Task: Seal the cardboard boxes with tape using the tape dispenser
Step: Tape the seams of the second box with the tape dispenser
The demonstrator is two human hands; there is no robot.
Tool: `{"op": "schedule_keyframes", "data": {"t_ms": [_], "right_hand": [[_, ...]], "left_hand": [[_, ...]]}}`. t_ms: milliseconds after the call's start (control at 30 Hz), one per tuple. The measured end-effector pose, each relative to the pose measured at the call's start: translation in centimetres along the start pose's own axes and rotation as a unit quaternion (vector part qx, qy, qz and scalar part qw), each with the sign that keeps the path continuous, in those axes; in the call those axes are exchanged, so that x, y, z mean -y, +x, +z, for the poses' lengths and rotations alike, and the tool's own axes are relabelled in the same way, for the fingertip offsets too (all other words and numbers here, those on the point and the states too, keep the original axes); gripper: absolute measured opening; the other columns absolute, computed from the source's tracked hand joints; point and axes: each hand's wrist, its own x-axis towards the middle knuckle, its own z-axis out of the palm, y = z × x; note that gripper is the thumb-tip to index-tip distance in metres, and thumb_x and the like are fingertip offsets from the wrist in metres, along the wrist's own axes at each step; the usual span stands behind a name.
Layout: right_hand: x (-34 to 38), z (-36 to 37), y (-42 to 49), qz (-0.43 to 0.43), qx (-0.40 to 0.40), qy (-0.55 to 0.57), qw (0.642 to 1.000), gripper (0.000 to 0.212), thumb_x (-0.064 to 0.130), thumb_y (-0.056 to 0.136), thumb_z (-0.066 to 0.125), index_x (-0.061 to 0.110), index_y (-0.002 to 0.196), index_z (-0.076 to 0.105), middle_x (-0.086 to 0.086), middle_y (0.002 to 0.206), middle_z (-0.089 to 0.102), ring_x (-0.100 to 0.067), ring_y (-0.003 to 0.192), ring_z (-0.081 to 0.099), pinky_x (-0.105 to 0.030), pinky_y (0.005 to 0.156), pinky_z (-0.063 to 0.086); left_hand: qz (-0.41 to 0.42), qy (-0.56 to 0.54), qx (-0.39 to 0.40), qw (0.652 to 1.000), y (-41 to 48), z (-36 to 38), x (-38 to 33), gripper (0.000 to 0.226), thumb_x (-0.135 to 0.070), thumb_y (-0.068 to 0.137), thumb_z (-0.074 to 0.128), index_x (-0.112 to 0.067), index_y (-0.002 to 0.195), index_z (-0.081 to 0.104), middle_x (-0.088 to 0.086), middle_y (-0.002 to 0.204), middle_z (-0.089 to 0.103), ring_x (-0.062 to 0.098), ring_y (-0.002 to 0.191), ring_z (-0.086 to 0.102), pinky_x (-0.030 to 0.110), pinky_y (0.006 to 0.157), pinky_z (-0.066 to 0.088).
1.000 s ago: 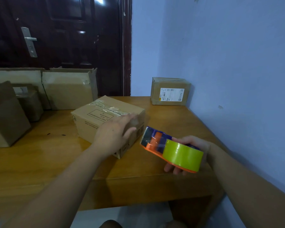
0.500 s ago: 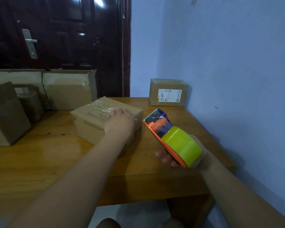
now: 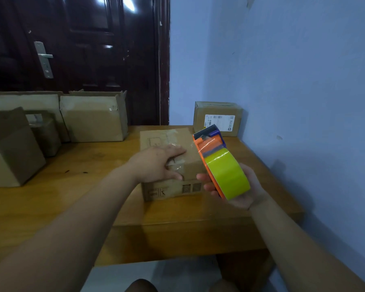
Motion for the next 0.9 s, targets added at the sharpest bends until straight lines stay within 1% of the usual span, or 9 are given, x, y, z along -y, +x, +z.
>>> {"op": "schedule_keyframes", "data": {"t_ms": [67,133,233,333,467,567,700,833,900], "right_hand": [[0.2,0.3,-0.2,-0.015,-0.024,0.019,0.999,0.062,0.046,0.057,0.085,0.011,0.107,0.073,-0.02,0.106,0.07,-0.026,0.081,0.071,-0.03,0.065,0.058],[0.4,1.0,-0.6,-0.03,-0.039,0.039,0.998,0.065,0.039,0.052,0.09,0.008,0.106,0.073,-0.022,0.105,0.069,-0.029,0.081,0.071,-0.032,0.062,0.058],[0.4,1.1,-0.6,-0.053,-0.07,0.048,0.995,0.071,0.037,0.052,0.091,0.009,0.114,0.069,-0.021,0.11,0.067,-0.033,0.089,0.07,-0.037,0.065,0.058],[0.5,1.7,-0.3,-0.085,-0.13,-0.027,0.987,0.072,0.048,0.063,0.082,0.016,0.125,0.062,-0.015,0.119,0.065,-0.031,0.103,0.065,-0.04,0.079,0.056],[1.0,3.6,0.0,-0.156,-0.22,-0.135,0.954,0.047,0.04,0.076,0.064,0.012,0.114,0.062,-0.009,0.099,0.071,-0.025,0.087,0.07,-0.035,0.069,0.058],[1.4,4.8,0.2,-0.226,-0.226,-0.238,0.917,0.061,0.037,0.074,0.076,0.014,0.127,0.056,-0.003,0.096,0.073,-0.022,0.082,0.07,-0.033,0.069,0.057],[2.2,6.6,-0.2,-0.283,-0.221,-0.428,0.83,0.072,0.05,0.07,0.069,0.042,0.136,0.041,0.005,0.115,0.067,-0.009,0.1,0.065,-0.021,0.076,0.054],[2.8,8.3,-0.6,-0.287,-0.189,-0.552,0.76,0.073,0.05,0.07,0.071,0.056,0.13,0.031,0.039,0.117,0.051,0.004,0.11,0.056,-0.016,0.084,0.052],[3.2,8.9,-0.8,-0.282,-0.165,-0.597,0.733,0.074,0.052,0.072,0.073,0.059,0.129,0.027,0.045,0.117,0.043,0.007,0.113,0.051,-0.017,0.084,0.053]], "left_hand": [[0.02,0.037,-0.042,0.998,-0.3,0.1,0.0,0.078,-0.067,0.082,0.045,-0.037,0.149,0.018,-0.001,0.156,0.021,0.019,0.144,0.015,0.04,0.115,0.014],[-0.006,-0.057,-0.197,0.979,-0.9,0.5,-1.2,0.058,-0.055,0.091,0.041,-0.032,0.143,0.033,-0.003,0.145,0.041,0.014,0.134,0.034,0.033,0.109,0.026],[-0.098,-0.369,-0.384,0.841,-2.1,0.6,-4.3,0.015,-0.028,0.096,0.048,-0.023,0.103,0.06,-0.002,0.098,0.062,0.006,0.085,0.055,0.021,0.074,0.044],[-0.09,-0.513,-0.378,0.765,-3.3,0.8,-6.2,0.024,-0.025,0.094,0.051,-0.01,0.078,0.06,0.002,0.068,0.055,0.009,0.064,0.05,0.031,0.062,0.041],[-0.097,-0.56,-0.336,0.751,-3.9,0.6,-6.8,0.034,-0.043,0.089,0.057,-0.012,0.079,0.066,0.003,0.069,0.059,0.014,0.067,0.055,0.039,0.07,0.048],[-0.118,-0.563,-0.281,0.768,-3.8,-0.1,-7.0,0.038,-0.053,0.079,0.065,-0.022,0.101,0.067,0.001,0.085,0.068,0.011,0.079,0.065,0.04,0.081,0.055],[-0.184,-0.573,-0.29,0.744,-3.5,-0.5,-7.2,0.077,-0.044,0.079,0.07,-0.025,0.143,0.032,-0.008,0.084,0.066,0.005,0.08,0.064,0.032,0.08,0.054],[-0.194,-0.698,-0.294,0.623,-3.2,-0.5,-6.6,0.055,-0.013,0.088,0.062,-0.017,0.137,0.039,0.0,0.085,0.067,0.013,0.079,0.063,0.032,0.077,0.05],[-0.183,-0.734,-0.283,0.59,-3.2,-0.3,-6.1,0.036,-0.004,0.088,0.055,-0.006,0.124,0.051,0.006,0.076,0.066,0.017,0.069,0.06,0.03,0.066,0.048]]}}
